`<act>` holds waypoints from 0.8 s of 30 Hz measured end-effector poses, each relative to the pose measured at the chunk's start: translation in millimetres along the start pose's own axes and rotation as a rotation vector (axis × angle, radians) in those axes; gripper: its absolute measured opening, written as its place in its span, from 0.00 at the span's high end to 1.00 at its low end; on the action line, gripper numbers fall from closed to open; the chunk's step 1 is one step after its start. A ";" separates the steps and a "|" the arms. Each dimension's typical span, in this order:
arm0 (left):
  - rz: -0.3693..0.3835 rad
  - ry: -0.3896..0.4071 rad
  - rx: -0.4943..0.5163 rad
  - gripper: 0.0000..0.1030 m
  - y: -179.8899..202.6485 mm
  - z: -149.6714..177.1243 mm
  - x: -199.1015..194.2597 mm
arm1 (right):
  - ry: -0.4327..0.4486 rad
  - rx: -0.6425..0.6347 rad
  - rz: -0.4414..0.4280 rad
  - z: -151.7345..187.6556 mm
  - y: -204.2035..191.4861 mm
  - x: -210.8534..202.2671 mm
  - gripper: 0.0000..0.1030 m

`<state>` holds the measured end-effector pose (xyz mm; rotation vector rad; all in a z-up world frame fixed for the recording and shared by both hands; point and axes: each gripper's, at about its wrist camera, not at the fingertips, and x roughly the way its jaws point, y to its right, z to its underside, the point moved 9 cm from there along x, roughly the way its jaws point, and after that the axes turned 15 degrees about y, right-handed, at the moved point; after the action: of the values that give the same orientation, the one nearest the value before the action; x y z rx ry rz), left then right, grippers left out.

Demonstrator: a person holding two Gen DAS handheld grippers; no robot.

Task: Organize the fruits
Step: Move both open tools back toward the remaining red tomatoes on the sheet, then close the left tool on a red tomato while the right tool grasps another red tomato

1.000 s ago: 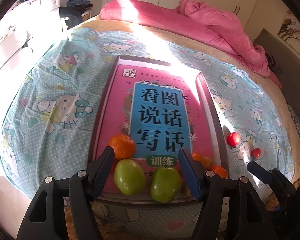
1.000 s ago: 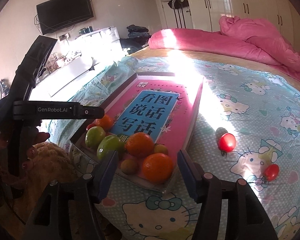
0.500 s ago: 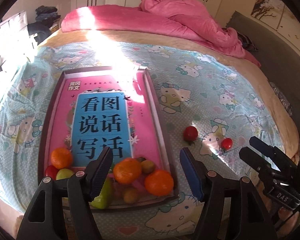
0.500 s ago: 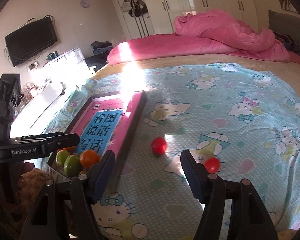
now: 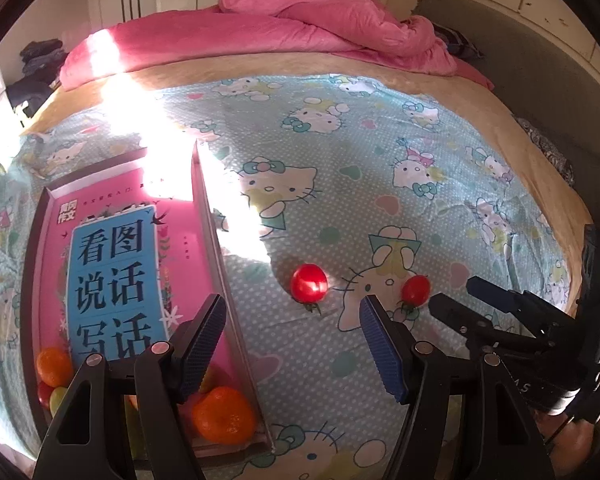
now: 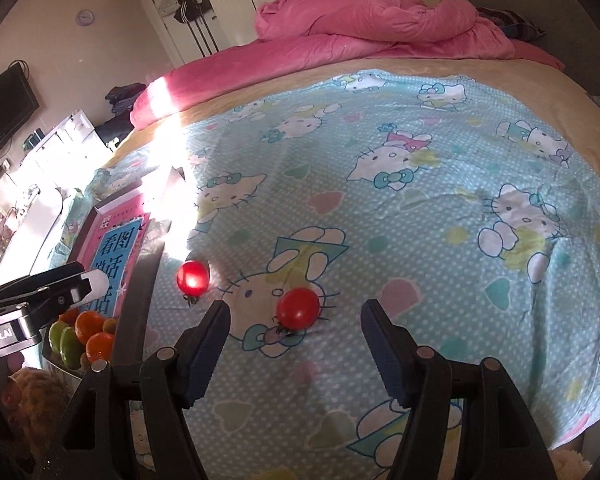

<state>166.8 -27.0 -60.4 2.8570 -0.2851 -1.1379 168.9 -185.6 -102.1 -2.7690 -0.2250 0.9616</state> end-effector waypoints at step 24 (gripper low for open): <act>0.007 -0.139 0.043 0.42 15.4 17.1 78.8 | -0.102 -0.080 0.025 23.3 -7.0 46.8 0.70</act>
<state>208.8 -56.8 -124.3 2.8152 -0.3295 -1.3472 190.1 -165.8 -146.1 -2.8035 -0.2507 1.1251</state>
